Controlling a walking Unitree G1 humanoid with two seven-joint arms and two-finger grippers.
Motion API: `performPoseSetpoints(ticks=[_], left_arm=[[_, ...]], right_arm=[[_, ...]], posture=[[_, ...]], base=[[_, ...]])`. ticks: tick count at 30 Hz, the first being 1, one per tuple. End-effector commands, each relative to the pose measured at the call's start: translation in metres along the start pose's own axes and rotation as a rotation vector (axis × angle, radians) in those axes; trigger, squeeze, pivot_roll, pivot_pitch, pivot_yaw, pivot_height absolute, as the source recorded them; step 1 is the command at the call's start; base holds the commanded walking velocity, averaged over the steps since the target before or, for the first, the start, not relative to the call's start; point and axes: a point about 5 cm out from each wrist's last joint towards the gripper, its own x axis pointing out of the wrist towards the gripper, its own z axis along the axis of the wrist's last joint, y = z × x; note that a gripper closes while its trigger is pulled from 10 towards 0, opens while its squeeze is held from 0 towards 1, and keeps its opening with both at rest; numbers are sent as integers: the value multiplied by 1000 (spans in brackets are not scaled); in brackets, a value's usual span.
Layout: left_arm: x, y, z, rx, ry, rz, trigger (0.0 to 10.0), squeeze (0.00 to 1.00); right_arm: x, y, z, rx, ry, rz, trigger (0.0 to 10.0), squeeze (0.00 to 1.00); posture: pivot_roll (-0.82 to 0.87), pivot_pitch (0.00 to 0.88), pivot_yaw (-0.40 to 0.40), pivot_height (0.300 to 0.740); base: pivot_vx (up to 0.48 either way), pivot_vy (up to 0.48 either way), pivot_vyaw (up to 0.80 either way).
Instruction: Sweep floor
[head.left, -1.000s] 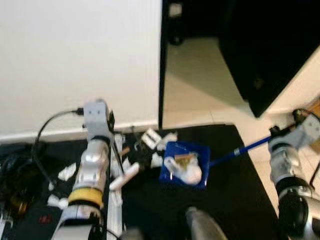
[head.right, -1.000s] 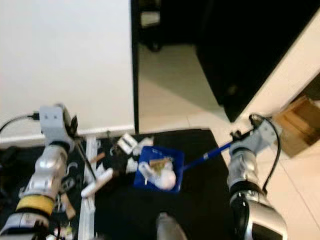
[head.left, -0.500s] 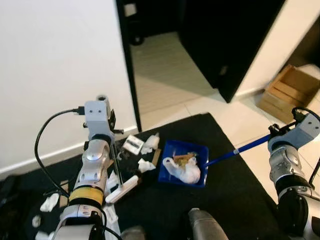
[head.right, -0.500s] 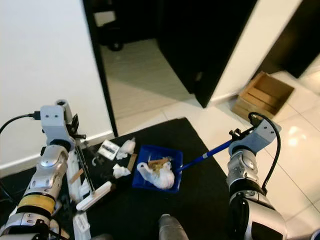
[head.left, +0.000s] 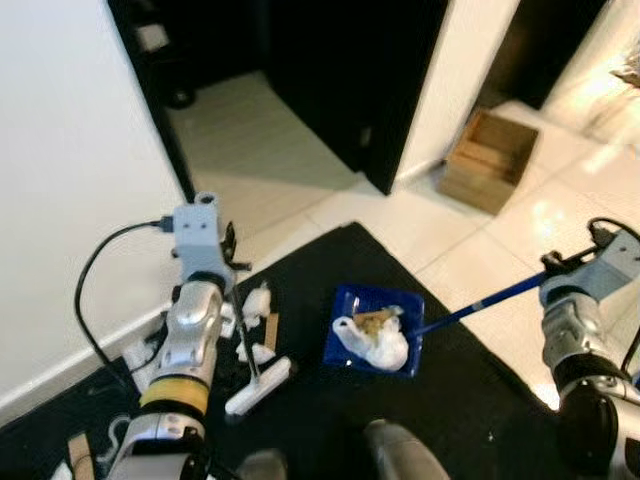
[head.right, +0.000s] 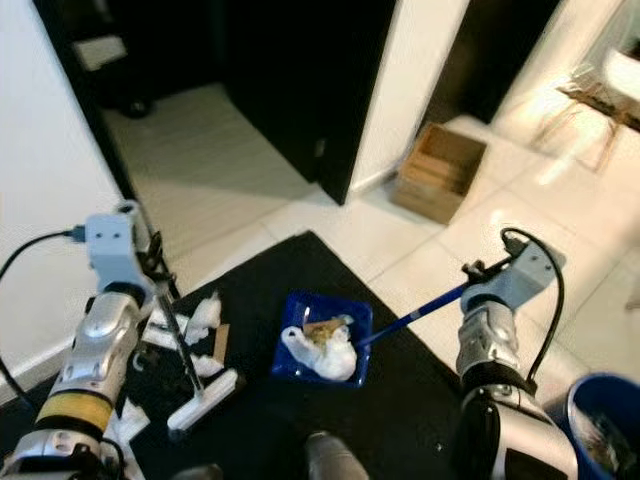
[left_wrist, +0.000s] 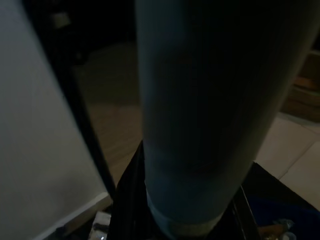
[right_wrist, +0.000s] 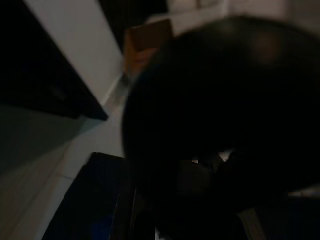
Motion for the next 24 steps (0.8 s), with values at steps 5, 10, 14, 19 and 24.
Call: performPoseSetpoints(ticks=[5, 10, 14, 19, 24], left_arm=[[1, -7, 2, -21, -18, -35, 10000, 0], [1, -8, 3, -26, -21, -49, 10000, 0], [0, -9, 3, -32, -27, -64, 10000, 0], [0, -10, 3, -32, -27, -71, 10000, 0], [1, -11, 4, -40, -30, -78, 10000, 0]], right_arm=[[2, -1, 10, 8, -38, -4, 10000, 0], [2, -2, 11, 8, -39, -8, 10000, 0], [3, -2, 11, 11, -40, -10, 10000, 0], [3, -2, 11, 13, -40, -11, 10000, 0], [3, -1, 12, 13, -42, -10, 10000, 0]], posture=[[44, 34, -35, 740], [45, 36, -38, 740], [45, 35, -38, 740], [45, 35, -38, 740], [43, 36, -39, 740]], base=[[0, 0, -800], [0, 0, -800], [0, 0, -800], [0, 0, -800], [0, 0, -800]])
